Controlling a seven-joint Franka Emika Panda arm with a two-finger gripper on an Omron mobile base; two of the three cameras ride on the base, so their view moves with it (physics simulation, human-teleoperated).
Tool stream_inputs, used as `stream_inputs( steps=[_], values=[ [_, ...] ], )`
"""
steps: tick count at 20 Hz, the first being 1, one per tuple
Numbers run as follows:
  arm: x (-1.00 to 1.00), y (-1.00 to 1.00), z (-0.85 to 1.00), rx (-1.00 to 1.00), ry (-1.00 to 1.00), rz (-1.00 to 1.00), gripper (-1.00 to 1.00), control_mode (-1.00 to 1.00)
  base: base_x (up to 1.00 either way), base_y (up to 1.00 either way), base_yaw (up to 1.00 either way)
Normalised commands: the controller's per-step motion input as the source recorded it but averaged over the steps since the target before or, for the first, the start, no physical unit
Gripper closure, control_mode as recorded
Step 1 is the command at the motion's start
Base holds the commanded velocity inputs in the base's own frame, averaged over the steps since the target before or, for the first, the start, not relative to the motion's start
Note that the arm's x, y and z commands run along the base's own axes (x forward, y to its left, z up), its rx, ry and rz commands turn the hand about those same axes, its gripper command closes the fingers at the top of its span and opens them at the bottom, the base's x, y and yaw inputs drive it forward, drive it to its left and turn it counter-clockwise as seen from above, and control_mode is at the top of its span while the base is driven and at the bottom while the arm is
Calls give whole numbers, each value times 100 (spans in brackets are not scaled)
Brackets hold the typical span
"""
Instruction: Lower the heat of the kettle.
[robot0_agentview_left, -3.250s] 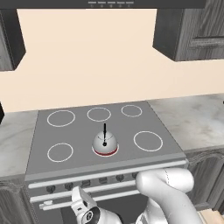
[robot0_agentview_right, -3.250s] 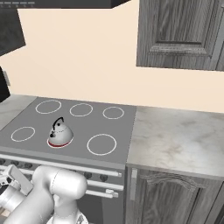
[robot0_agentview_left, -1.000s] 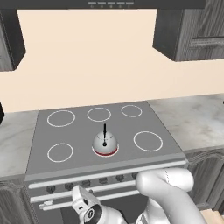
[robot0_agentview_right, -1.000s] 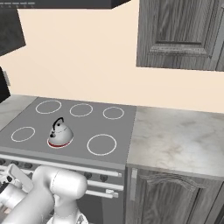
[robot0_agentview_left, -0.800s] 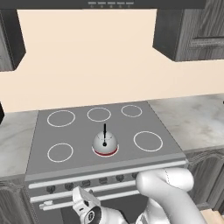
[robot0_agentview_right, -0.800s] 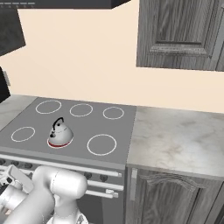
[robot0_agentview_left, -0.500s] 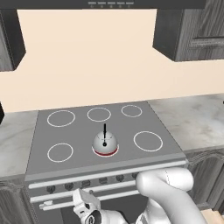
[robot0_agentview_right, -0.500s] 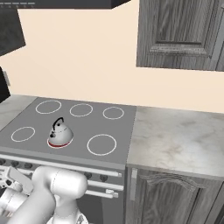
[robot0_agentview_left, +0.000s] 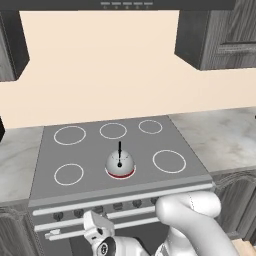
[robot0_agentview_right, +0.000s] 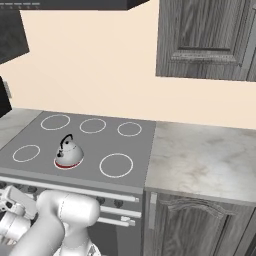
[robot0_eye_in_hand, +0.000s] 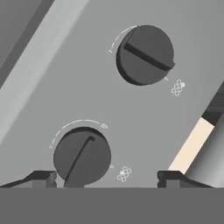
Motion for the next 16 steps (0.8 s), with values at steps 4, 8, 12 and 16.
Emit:
stream_inputs(
  steps=[4,8,12,16],
  values=[
    [27,-7,0,3,1,0,-100,-100,0,0,0],
    [28,0,-16,0,0,4,-100,-100,0,0,0],
    [16,-6,-28,2,0,8,-100,-100,0,0,0],
    [31,-3,-4,5,0,7,-100,-100,0,0,0]
  ],
)
